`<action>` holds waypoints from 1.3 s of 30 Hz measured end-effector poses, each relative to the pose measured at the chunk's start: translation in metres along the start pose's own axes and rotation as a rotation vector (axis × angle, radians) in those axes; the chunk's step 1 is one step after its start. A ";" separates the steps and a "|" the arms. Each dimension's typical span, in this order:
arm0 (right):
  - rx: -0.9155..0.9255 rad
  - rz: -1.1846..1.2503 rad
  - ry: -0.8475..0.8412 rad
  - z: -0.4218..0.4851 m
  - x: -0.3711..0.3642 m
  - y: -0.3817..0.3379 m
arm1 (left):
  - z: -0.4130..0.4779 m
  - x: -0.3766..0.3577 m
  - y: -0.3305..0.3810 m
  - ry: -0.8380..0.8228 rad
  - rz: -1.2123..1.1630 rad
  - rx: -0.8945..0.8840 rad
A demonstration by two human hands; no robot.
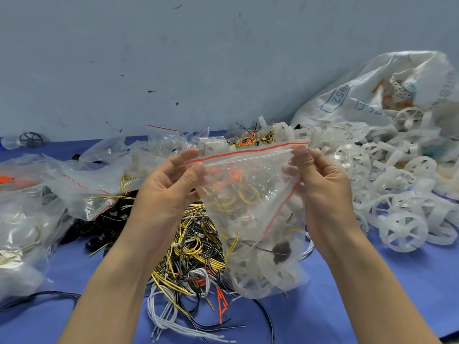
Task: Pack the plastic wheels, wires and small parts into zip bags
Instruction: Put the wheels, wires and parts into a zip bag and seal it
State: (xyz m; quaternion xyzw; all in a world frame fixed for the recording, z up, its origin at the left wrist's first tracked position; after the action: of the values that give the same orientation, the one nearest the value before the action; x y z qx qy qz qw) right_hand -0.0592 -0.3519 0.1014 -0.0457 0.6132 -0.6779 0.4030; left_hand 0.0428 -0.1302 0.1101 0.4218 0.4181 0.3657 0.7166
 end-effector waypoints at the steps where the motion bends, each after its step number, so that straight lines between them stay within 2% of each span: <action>1: -0.006 0.007 -0.014 0.000 -0.001 0.001 | -0.001 -0.003 -0.003 -0.016 0.025 0.018; 7: -0.047 0.055 -0.079 -0.001 -0.006 0.006 | -0.004 -0.008 -0.013 0.008 0.124 0.042; 14: -0.174 -0.036 -0.305 -0.013 -0.022 0.019 | -0.003 -0.007 -0.012 0.062 0.132 -0.003; 19: -0.163 -0.011 -0.308 -0.012 -0.023 0.018 | -0.002 -0.009 -0.015 0.049 0.125 -0.002; 26: -0.171 -0.033 -0.314 -0.014 -0.022 0.019 | -0.004 -0.024 -0.022 -0.058 0.039 0.073; 39: -0.132 -0.059 -0.339 -0.009 -0.022 0.017 | -0.001 -0.028 -0.027 -0.021 -0.002 0.073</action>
State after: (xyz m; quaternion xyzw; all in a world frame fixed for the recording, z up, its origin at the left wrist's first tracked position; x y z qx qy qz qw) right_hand -0.0412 -0.3298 0.0937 -0.2035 0.5779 -0.6306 0.4764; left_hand 0.0360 -0.1650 0.0932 0.4510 0.4238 0.3452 0.7056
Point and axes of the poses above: each hand's wrist, its own z-axis towards the middle knuckle, its own x-axis out of the back of the hand, y = z × x, the point moved 9 cm from there along z, towards the middle knuckle, and after that the axes turned 8 degrees about y, right-handed, at the moved point
